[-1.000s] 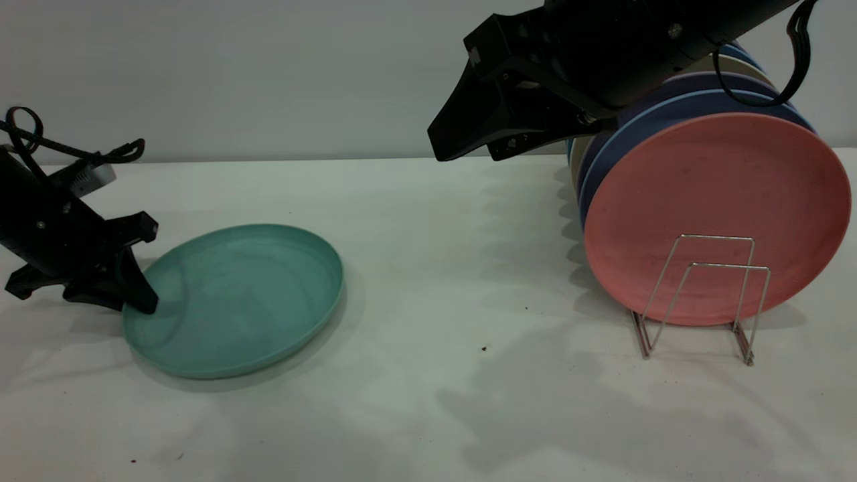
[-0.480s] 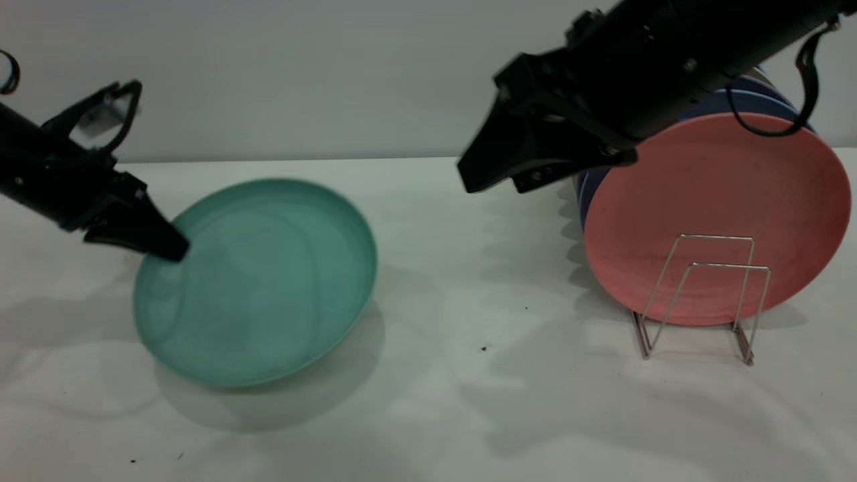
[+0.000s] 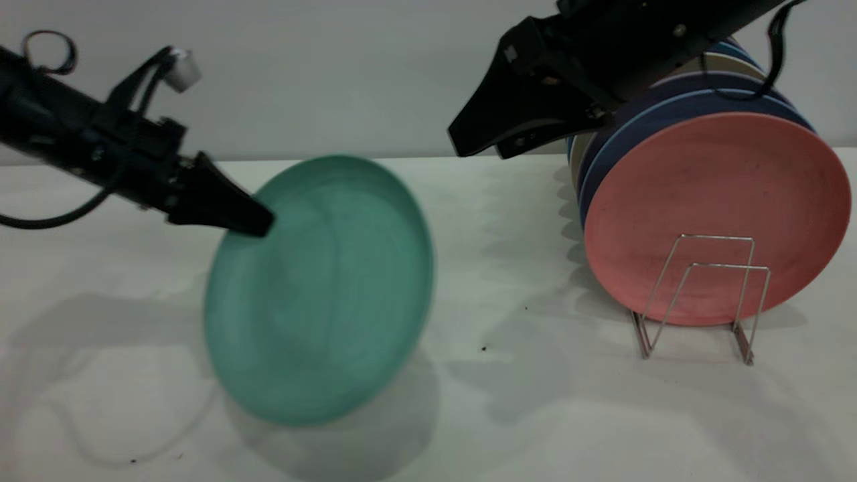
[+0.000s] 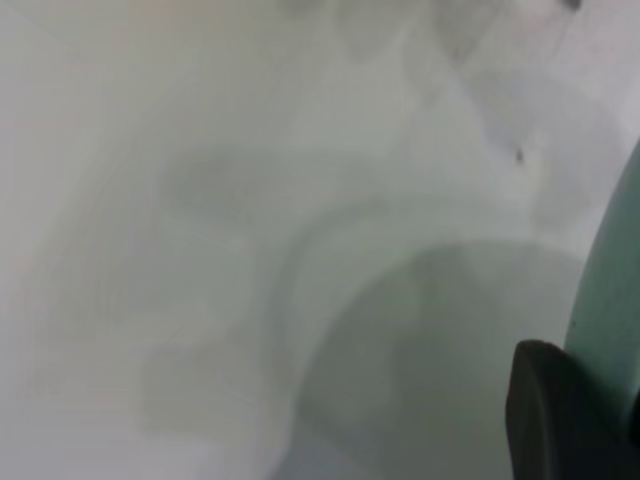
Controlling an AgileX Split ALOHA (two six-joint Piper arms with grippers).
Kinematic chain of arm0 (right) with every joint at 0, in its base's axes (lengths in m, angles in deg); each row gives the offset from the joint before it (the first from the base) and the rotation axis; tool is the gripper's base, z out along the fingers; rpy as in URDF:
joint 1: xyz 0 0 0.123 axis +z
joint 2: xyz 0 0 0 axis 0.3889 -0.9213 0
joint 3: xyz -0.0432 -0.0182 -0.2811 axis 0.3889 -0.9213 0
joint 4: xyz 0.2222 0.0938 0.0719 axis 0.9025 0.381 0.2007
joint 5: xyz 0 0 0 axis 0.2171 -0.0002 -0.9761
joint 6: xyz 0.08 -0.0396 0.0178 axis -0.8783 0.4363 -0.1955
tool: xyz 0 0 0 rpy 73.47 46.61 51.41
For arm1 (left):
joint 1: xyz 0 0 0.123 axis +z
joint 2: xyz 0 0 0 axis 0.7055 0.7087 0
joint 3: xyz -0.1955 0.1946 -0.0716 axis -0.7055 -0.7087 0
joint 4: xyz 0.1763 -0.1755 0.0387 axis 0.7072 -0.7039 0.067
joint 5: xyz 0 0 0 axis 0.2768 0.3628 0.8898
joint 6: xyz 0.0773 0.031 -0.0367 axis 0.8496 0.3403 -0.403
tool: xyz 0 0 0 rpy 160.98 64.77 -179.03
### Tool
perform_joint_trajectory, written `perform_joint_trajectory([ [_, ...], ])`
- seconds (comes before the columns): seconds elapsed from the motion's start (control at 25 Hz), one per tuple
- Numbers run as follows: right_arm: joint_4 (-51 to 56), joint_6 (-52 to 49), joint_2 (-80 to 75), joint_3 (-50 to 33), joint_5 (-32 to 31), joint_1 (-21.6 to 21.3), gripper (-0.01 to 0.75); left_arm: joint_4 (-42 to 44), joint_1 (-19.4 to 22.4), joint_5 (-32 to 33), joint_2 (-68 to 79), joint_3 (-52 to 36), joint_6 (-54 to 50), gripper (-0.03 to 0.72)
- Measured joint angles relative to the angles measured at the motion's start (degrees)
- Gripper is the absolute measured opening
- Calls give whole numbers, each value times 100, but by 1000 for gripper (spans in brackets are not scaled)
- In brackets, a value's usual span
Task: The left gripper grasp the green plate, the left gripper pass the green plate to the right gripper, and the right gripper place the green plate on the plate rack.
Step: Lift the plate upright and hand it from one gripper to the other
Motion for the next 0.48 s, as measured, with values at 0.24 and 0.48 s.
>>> perform_joint_trajectory([
  [0.24, -238, 33, -297, 116, -411, -2, 508, -141, -509, -425, 0, 0, 409, 21],
  [0.48, -516, 87, -479, 116, -438, -20, 508, -514, -709, -574, 0, 0, 700, 21],
])
